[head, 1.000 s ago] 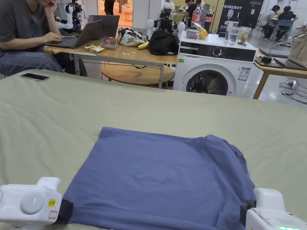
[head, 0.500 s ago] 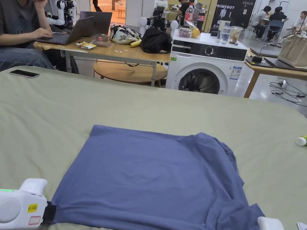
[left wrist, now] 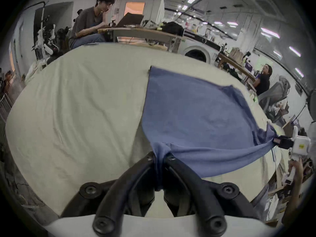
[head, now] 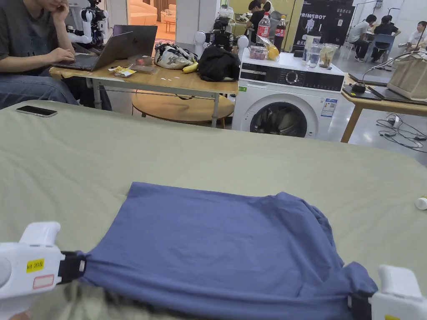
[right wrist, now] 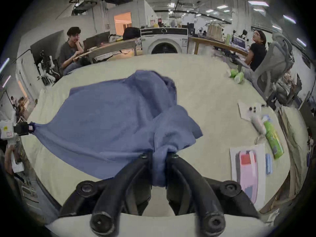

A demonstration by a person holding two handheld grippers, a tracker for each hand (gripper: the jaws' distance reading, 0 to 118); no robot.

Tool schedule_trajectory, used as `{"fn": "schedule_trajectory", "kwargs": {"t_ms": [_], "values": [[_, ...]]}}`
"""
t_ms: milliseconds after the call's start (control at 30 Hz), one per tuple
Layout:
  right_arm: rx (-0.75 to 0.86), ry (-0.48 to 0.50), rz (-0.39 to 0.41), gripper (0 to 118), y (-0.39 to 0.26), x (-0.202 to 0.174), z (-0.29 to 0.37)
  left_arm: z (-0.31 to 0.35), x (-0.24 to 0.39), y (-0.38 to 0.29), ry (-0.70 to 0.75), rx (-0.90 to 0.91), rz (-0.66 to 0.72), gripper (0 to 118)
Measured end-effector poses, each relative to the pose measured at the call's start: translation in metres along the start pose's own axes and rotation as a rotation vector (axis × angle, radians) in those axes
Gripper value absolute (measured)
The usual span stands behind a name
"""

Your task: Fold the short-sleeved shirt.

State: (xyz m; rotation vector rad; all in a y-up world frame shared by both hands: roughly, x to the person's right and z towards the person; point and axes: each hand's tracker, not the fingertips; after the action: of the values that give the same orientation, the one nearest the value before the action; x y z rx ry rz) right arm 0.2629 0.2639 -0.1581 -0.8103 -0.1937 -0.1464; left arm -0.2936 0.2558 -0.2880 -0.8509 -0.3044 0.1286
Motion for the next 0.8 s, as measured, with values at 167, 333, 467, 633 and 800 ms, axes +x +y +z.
{"fn": "schedule_trajectory", "kwargs": {"t_ms": [167, 333, 467, 633, 800], "values": [[0.057, -0.028, 0.012, 10, 0.051, -0.003, -0.026, -0.021, 0.007, 0.052, -0.003, 0.06, -0.012, 1], [0.054, -0.032, 0.018, 10, 0.079, -0.005, -0.082, -0.07, 0.011, 0.092, 0.033, 0.051, -0.014, 1], [0.03, -0.037, 0.009, 11, 0.087, -0.008, -0.124, -0.111, 0.012, 0.106, 0.085, -0.03, -0.033, 1], [0.038, -0.08, 0.074, 13, 0.092, -0.016, -0.158, -0.145, 0.011, 0.104, 0.12, -0.098, -0.039, 1], [0.024, -0.094, 0.077, 46, 0.086, -0.02, -0.164, -0.163, 0.003, 0.096, 0.137, -0.114, -0.011, 30]]}}
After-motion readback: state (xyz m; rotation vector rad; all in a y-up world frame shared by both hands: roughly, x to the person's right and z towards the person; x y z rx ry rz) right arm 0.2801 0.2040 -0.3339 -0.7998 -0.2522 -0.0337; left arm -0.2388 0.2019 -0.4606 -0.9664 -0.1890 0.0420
